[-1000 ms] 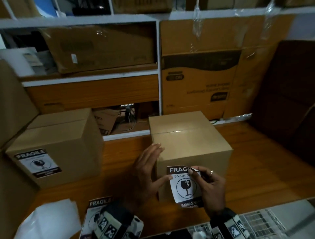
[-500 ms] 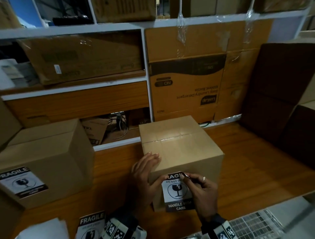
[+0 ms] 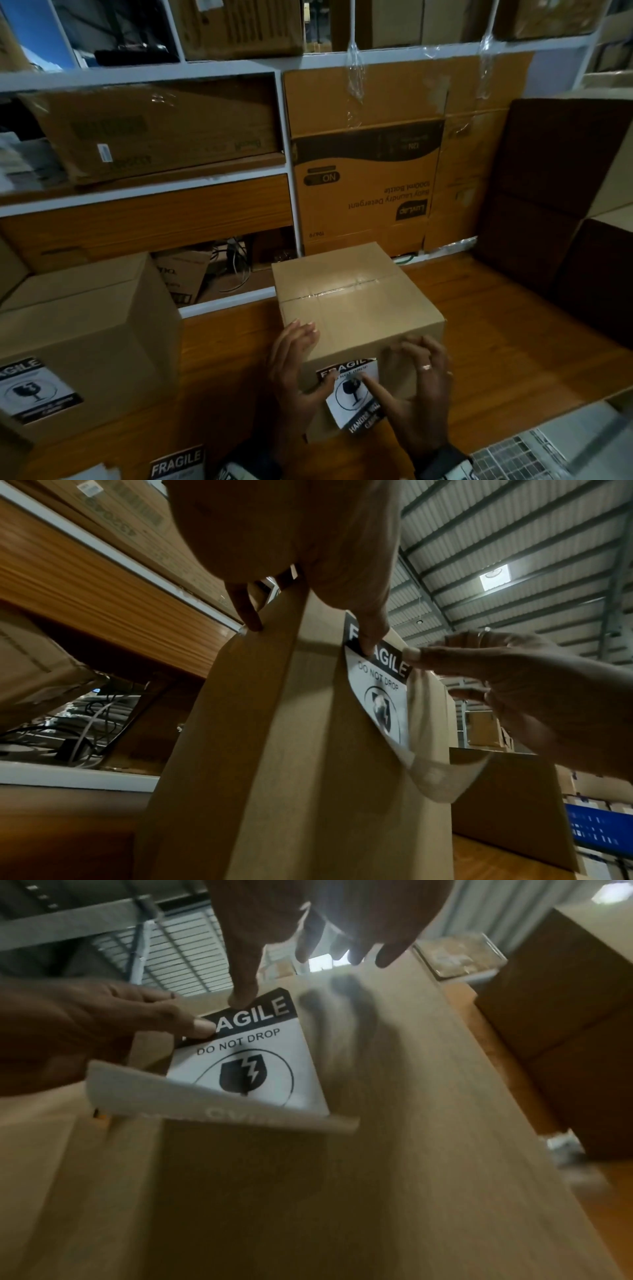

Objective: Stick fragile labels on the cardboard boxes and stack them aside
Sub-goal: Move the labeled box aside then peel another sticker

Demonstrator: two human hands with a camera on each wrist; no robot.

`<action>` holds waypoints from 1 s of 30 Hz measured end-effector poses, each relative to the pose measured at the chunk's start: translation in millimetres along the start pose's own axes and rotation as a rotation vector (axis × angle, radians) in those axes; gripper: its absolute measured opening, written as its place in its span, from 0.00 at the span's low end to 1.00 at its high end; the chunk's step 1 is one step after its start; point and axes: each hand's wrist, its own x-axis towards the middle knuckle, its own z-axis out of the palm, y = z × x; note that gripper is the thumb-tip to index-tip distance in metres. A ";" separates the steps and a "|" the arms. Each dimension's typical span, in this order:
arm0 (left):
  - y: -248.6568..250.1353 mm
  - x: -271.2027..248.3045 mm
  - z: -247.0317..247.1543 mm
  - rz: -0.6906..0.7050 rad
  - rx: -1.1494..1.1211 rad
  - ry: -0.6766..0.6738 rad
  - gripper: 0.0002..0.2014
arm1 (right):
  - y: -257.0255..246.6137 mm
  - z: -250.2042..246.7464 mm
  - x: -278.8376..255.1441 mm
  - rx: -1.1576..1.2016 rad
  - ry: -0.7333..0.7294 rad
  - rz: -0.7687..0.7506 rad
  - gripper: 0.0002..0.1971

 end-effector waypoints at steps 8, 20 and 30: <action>-1.2 3.8 0.1 0.036 -0.003 0.029 0.26 | 9.7 8.1 27.6 -0.058 -0.039 -0.043 0.31; -7.5 -19.3 9.0 -0.015 0.070 -0.053 0.43 | 34.8 7.4 29.9 -0.145 -0.035 -0.219 0.28; -10.4 -27.5 -0.3 -0.030 0.473 -0.195 0.75 | 53.8 6.3 22.5 -0.512 -0.227 -0.345 0.66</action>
